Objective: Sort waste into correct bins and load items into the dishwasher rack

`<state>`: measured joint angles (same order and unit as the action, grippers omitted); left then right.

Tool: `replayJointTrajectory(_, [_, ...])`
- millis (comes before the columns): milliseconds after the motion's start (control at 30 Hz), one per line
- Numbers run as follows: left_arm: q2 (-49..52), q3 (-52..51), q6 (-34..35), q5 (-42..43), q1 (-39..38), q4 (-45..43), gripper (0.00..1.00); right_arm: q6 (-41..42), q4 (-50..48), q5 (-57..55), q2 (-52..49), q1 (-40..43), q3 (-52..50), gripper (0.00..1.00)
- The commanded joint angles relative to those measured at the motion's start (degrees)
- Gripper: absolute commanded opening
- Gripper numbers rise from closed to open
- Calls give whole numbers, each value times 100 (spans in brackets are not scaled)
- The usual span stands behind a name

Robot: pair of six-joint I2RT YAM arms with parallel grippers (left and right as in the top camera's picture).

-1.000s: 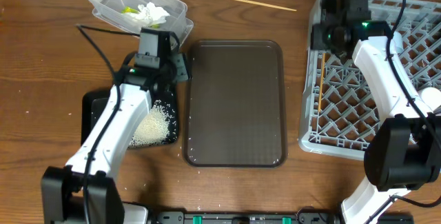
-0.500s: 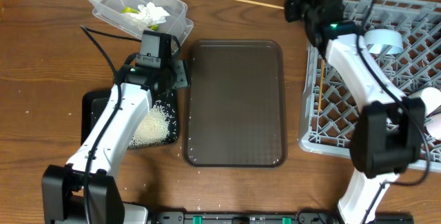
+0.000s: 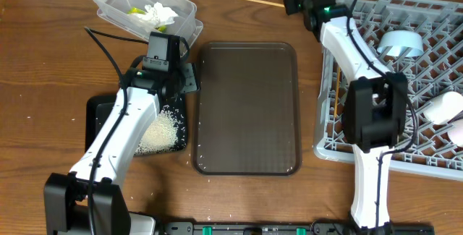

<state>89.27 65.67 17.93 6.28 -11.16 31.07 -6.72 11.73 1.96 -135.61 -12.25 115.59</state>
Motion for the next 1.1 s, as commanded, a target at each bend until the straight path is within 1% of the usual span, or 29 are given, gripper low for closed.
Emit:
replayJointTrajectory(0, [0,107,-76,35,-7,15,60,-66,-55,-221,-334,-57,146,3])
replayJointTrajectory(233, [0,105,-74,35,-7,15,60,-63,-262,-531,-597,-57,146,8])
replayJointTrajectory(600, [0,105,-76,35,-7,98,60,-39,-490,-671,-1029,-42,144,6])
replayJointTrajectory(700, [0,105,-74,35,-7,149,60,96,-573,-673,-1137,-42,144,6])
replayJointTrajectory(833, [0,105,-74,37,-7,201,60,284,-640,-855,-1222,-42,144,5])
replayJointTrajectory(1067, [0,105,-74,35,-7,212,60,284,-654,-933,-1261,-33,144,5])
